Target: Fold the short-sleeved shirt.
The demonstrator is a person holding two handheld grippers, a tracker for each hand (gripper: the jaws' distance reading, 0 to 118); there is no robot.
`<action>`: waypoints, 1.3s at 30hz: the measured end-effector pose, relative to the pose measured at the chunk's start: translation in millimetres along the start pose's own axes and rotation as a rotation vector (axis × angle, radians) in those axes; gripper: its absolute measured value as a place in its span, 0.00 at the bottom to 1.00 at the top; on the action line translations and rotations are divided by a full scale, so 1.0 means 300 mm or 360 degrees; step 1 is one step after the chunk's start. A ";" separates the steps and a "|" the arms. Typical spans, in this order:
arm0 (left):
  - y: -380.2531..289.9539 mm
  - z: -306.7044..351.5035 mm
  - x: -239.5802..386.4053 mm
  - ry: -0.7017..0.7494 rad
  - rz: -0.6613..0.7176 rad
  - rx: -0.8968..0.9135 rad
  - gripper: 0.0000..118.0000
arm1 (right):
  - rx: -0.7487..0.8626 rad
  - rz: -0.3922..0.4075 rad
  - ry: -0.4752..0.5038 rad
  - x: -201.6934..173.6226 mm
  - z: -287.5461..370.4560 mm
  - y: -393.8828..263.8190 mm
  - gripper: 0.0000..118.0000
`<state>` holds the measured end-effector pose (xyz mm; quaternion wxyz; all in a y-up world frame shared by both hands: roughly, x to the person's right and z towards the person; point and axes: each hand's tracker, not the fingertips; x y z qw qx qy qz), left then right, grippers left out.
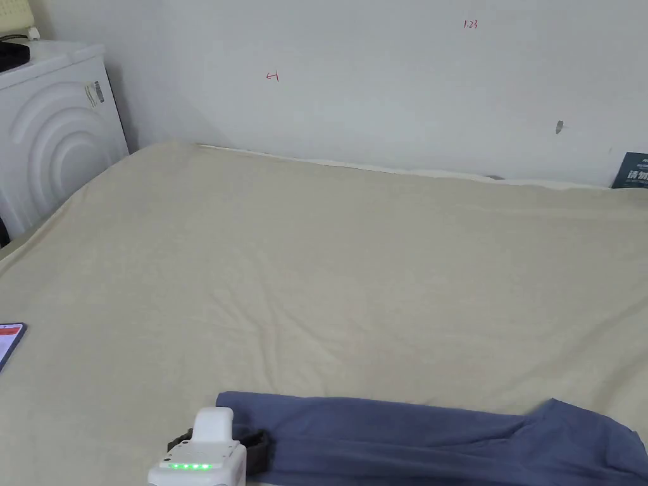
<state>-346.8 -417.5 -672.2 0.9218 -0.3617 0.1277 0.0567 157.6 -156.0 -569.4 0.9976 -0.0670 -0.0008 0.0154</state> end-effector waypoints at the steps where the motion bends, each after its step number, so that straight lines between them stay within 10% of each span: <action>1: 0.005 0.017 0.023 -0.0001 -0.0075 0.0052 0.53 | -0.0011 -0.0032 -0.0012 0.009 -0.006 -0.004 0.00; 3: 0.001 0.025 0.051 -0.0085 -0.0113 0.0087 0.09 | -0.0020 -0.0064 -0.0027 0.017 -0.018 -0.011 0.00; 12: 0.116 0.175 0.000 0.0166 -0.0416 0.0264 0.09 | -0.0004 -0.0058 -0.0052 0.023 -0.022 0.024 0.00; 23: 0.272 0.246 -0.351 0.0339 -0.0287 0.0342 0.09 | -0.0028 -0.0067 0.0022 -0.034 -0.036 0.005 0.00; 39: 0.214 0.150 0.425 -0.0303 -0.0565 0.0369 0.09 | -0.0015 -0.0140 0.0010 0.006 -0.019 0.017 0.00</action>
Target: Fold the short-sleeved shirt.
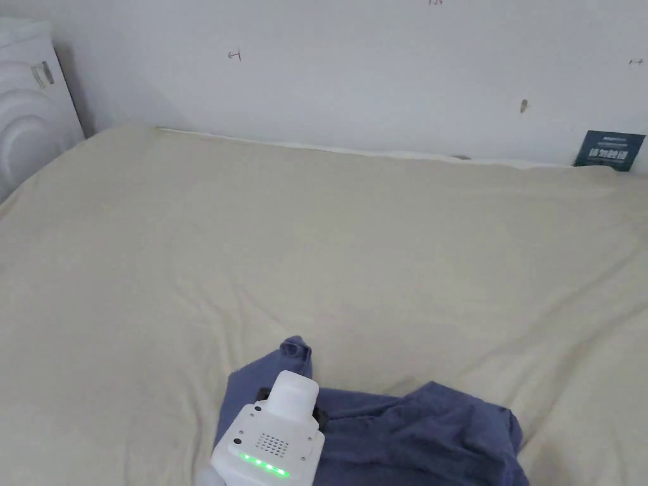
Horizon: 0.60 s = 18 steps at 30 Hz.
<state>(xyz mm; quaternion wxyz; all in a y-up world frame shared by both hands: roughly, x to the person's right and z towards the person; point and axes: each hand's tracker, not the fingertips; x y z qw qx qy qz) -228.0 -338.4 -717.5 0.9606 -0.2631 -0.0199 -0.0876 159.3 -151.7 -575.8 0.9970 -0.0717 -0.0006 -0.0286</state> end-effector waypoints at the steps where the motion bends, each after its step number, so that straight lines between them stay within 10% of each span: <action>1: -0.016 -0.034 0.028 -0.0034 -0.0010 -0.0048 0.09 | -0.0002 -0.0001 -0.0003 0.004 0.000 0.003 0.00; 7: -0.132 -0.127 0.105 -0.0123 -0.0069 -0.0175 0.39 | 0.0006 -0.0026 -0.0026 0.026 -0.002 0.015 0.00; 10: -0.139 -0.021 0.095 -0.0188 0.0042 -0.0070 1.00 | 0.0003 -0.0032 -0.0029 0.025 -0.003 0.013 0.00; 18: -0.049 0.179 -0.195 0.0391 0.0275 0.0253 1.00 | -0.0010 -0.0053 0.0020 0.003 -0.018 -0.002 0.00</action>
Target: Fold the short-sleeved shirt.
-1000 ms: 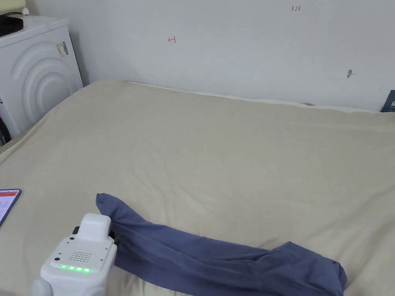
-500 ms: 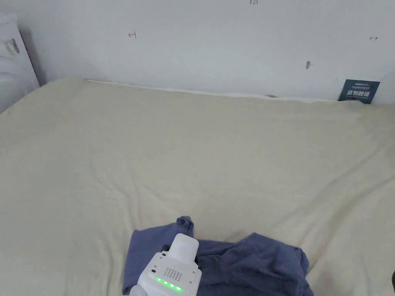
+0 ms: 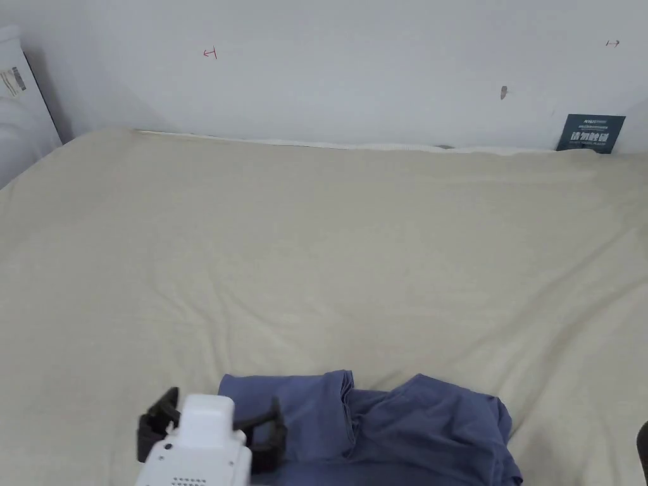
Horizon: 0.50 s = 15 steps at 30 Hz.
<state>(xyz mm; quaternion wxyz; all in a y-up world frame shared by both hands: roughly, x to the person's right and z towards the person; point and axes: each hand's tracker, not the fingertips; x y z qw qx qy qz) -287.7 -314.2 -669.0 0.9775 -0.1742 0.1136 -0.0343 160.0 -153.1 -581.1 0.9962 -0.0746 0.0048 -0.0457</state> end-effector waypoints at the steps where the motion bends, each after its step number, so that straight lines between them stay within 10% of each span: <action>1: 0.008 -0.019 -0.023 0.0061 -0.0033 -0.0064 0.94 | -0.0008 0.0006 0.0010 -0.001 0.000 -0.002 0.00; 2: 0.006 -0.045 -0.034 0.0084 -0.0091 -0.0150 0.69 | -0.0010 0.0006 0.0011 -0.001 0.000 -0.004 0.00; 3: 0.008 -0.074 -0.033 0.0051 -0.0136 -0.0139 0.15 | -0.0010 0.0005 0.0013 -0.001 0.001 -0.007 0.00; 4: 0.005 -0.105 -0.025 0.0041 -0.0167 -0.0162 0.00 | -0.0011 0.0000 0.0013 0.001 0.002 -0.008 0.00; 15: -0.080 -0.228 0.357 -0.0229 -0.0608 -0.0324 0.00 | -0.0010 0.0005 -0.0045 0.049 0.016 0.002 0.00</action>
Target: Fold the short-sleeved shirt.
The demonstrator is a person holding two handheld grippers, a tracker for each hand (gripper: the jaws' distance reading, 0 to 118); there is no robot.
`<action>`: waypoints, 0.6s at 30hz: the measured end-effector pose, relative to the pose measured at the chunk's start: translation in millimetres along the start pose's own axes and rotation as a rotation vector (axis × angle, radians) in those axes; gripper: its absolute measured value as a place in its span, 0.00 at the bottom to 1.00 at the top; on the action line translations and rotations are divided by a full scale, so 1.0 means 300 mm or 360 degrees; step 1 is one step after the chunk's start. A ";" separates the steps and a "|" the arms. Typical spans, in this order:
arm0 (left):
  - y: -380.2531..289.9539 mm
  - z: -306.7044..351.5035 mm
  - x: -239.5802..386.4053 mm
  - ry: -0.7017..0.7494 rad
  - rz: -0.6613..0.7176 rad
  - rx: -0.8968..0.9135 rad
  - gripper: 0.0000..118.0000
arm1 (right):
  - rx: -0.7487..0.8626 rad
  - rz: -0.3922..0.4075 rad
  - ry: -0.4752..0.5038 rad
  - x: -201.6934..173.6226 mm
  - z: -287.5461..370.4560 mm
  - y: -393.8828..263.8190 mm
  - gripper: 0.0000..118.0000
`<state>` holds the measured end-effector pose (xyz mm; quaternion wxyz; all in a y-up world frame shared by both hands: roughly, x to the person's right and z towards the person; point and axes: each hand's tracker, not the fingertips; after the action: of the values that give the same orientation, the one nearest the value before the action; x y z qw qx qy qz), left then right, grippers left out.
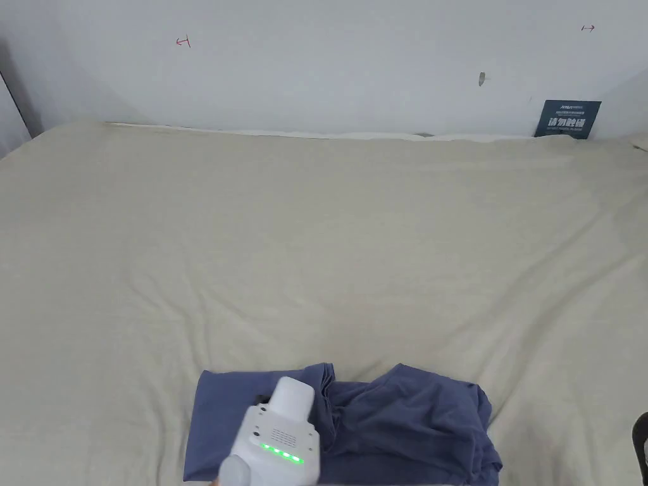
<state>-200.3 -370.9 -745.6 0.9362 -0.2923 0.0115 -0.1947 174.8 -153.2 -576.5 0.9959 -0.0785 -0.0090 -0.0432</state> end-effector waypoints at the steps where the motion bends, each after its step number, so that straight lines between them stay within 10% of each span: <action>1: 0.005 0.010 0.045 -0.0037 -0.0048 0.0000 0.00 | -0.0004 0.0007 -0.0006 0.002 0.002 0.000 0.00; 10: 0.020 0.112 0.280 -0.0637 -0.0177 0.0205 0.00 | -0.0019 0.0023 -0.0015 0.000 -0.012 0.007 0.00; 18: -0.057 0.295 -0.056 -0.0155 0.0544 0.0460 0.00 | -0.0003 0.0026 0.0057 -0.061 -0.022 0.011 0.00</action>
<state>-210.1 -329.5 -664.3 0.9872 -0.1578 -0.0125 -0.0185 157.1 -149.4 -584.1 0.9962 -0.0787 0.0097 -0.0363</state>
